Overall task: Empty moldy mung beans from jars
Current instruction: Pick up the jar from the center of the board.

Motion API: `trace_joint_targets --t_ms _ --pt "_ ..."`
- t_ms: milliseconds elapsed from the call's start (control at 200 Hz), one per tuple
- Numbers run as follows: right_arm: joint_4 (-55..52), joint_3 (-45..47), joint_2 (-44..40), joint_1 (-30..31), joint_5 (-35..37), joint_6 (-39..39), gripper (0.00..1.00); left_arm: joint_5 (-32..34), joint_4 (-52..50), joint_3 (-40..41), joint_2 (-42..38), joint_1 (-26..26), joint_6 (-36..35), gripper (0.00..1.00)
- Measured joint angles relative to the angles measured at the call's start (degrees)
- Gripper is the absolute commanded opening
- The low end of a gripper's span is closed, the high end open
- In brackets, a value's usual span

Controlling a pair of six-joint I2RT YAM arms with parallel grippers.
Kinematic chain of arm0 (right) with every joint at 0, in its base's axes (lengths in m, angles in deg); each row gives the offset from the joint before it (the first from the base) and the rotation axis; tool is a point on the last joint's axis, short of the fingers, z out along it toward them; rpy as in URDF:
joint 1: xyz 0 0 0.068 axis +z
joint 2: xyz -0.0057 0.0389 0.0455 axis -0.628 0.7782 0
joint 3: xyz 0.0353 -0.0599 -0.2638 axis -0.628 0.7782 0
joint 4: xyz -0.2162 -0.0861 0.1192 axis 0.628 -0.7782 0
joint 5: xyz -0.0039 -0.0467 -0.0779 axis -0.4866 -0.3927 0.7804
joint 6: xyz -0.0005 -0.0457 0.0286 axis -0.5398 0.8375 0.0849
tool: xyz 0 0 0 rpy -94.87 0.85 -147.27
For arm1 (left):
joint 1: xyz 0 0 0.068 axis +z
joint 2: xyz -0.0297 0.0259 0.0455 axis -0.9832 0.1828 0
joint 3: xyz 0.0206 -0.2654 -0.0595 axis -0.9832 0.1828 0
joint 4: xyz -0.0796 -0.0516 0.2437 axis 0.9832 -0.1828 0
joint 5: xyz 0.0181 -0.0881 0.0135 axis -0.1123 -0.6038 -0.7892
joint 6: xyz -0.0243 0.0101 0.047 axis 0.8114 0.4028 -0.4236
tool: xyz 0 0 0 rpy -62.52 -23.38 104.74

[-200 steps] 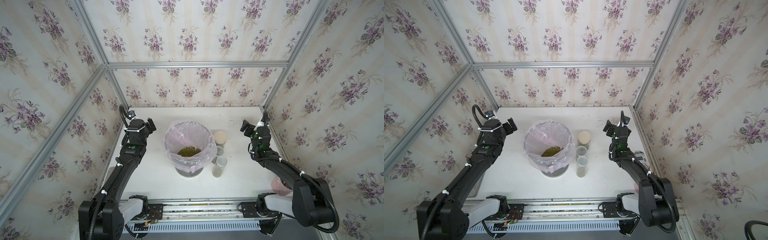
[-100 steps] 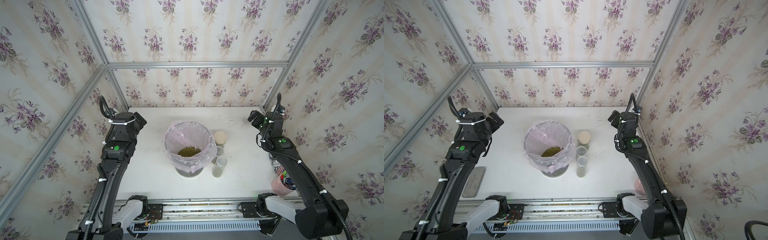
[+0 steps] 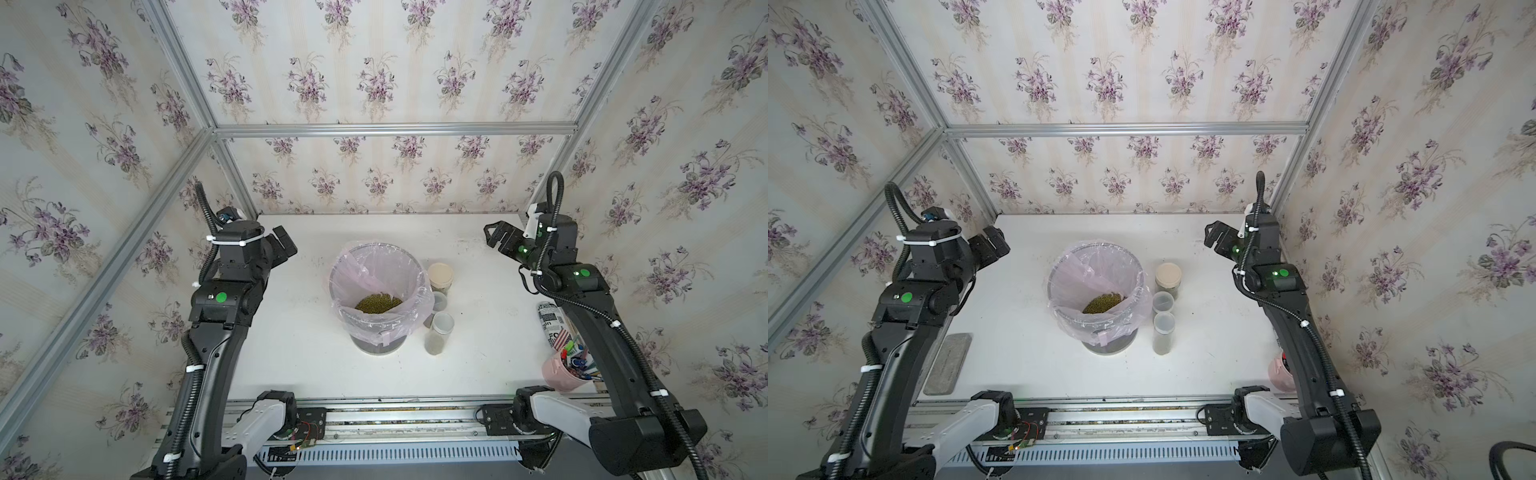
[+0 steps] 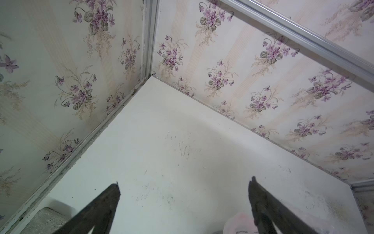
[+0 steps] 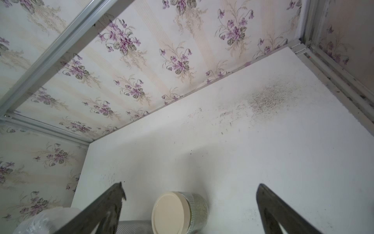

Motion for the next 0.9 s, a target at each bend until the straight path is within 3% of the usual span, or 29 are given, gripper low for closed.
trace_joint_targets --t_ms 210,490,684,789,899 --pt "-8.5 -3.4 1.5 0.0 -3.1 1.9 1.0 -5.7 -3.4 -6.2 2.5 0.0 -4.2 1.0" --pt "-13.0 -7.9 1.4 0.0 -2.5 0.7 1.0 -13.7 -3.3 -3.7 3.2 0.0 -7.1 1.0" --pt "-7.6 -3.0 -1.9 -0.8 -8.5 -2.7 1.0 -20.0 -1.0 -1.4 2.7 0.0 -8.0 1.0" --pt "-2.4 0.8 -5.8 -1.1 -12.0 -4.1 1.0 -20.5 0.1 -0.8 2.4 0.0 -8.1 1.0" --pt "-1.1 -1.0 -4.8 -1.1 -14.0 -4.1 1.0 -20.9 0.5 -0.1 1.3 -0.1 -8.3 1.0"
